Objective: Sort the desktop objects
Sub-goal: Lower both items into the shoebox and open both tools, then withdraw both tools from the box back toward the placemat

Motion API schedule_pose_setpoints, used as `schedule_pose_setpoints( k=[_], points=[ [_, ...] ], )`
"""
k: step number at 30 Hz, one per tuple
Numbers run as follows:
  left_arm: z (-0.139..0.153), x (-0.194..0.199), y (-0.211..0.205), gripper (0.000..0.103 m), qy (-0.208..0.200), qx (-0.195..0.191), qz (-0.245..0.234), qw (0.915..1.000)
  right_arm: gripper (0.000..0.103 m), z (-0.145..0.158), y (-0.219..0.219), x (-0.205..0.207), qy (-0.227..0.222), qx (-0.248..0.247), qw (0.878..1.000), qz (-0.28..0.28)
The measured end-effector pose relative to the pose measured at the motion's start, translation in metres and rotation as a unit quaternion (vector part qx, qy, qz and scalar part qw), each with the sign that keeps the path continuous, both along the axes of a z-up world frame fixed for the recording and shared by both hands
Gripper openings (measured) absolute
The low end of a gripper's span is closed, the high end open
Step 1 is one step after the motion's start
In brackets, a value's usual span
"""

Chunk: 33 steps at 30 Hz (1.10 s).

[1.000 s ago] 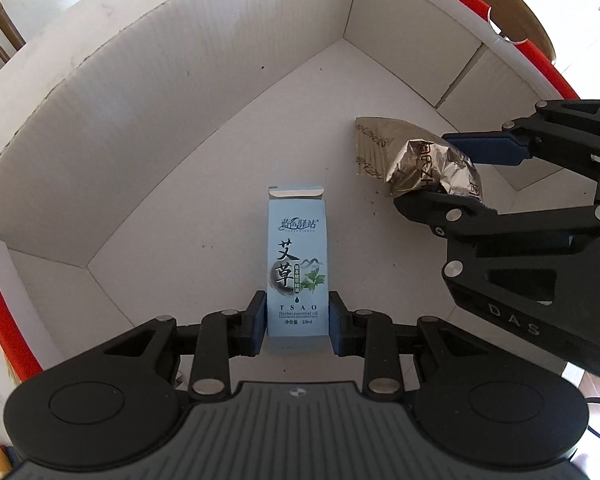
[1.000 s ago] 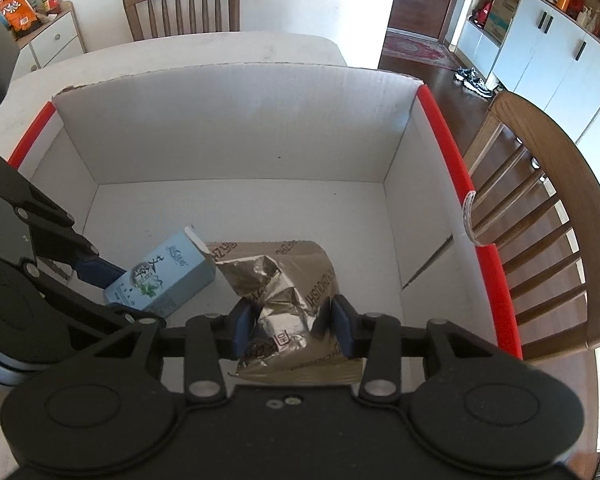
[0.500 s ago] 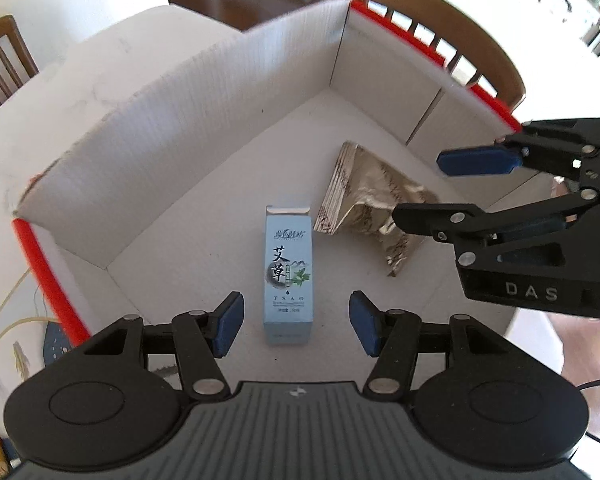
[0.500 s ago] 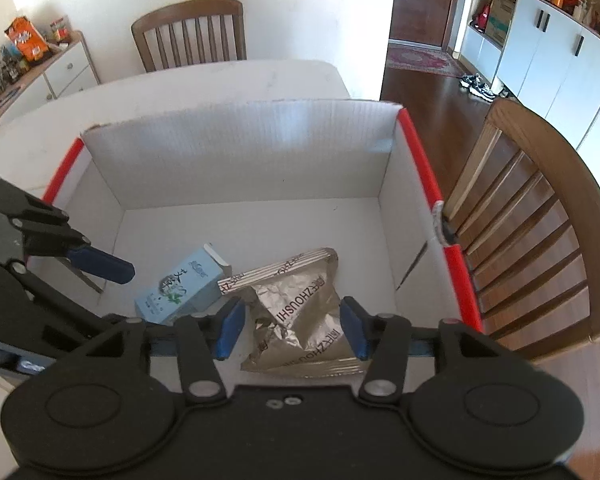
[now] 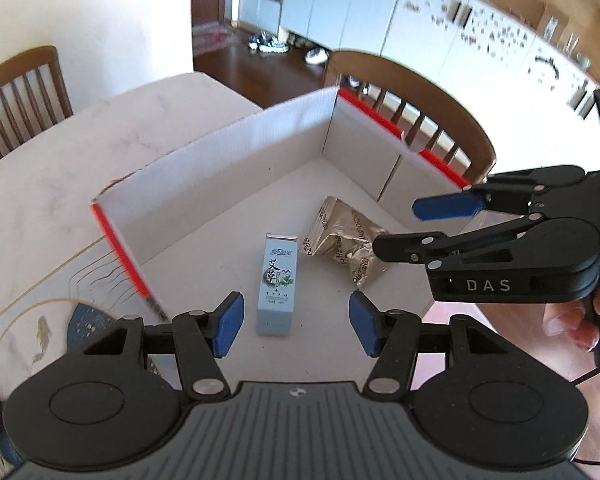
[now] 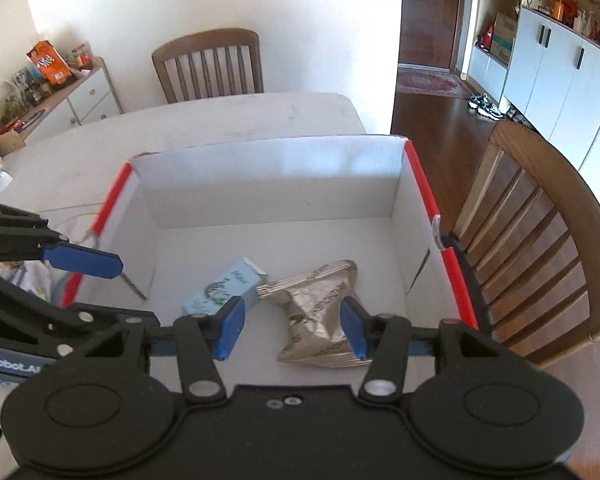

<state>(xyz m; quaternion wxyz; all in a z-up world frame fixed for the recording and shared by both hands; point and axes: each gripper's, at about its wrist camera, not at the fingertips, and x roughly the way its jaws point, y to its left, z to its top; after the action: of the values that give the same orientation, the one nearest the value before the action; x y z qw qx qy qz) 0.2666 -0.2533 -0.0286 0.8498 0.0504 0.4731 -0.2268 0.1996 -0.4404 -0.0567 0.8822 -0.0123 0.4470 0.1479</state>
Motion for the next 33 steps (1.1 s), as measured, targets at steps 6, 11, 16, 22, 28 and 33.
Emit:
schedule_pose_setpoints(
  k=[6, 11, 16, 22, 28, 33],
  points=[
    [0.011, -0.03, 0.013, 0.057, -0.043, -0.011, 0.012, 0.9989, 0.052, 0.019, 0.011, -0.023, -0.022, 0.016, 1.0, -0.004],
    [0.018, -0.052, 0.04, 0.057, -0.062, -0.023, 0.03, 0.9974, 0.059, 0.03, 0.03, -0.043, -0.038, 0.025, 0.999, -0.006],
    [0.024, -0.067, 0.067, 0.057, -0.064, -0.041, 0.041, 0.9963, 0.06, 0.038, 0.048, -0.059, -0.041, 0.039, 0.998, -0.014],
    [0.024, -0.088, 0.101, 0.057, -0.076, -0.047, 0.041, 0.9951, 0.063, 0.039, 0.082, -0.077, -0.043, 0.039, 0.998, -0.018],
    [0.021, -0.106, 0.141, 0.065, -0.088, -0.043, 0.055, 0.9936, 0.065, 0.037, 0.121, -0.09, -0.042, 0.035, 0.998, -0.015],
    [0.022, -0.122, 0.173, 0.077, -0.112, -0.028, 0.062, 0.9914, 0.071, 0.035, 0.149, -0.096, -0.041, 0.04, 0.998, -0.009]
  ],
)
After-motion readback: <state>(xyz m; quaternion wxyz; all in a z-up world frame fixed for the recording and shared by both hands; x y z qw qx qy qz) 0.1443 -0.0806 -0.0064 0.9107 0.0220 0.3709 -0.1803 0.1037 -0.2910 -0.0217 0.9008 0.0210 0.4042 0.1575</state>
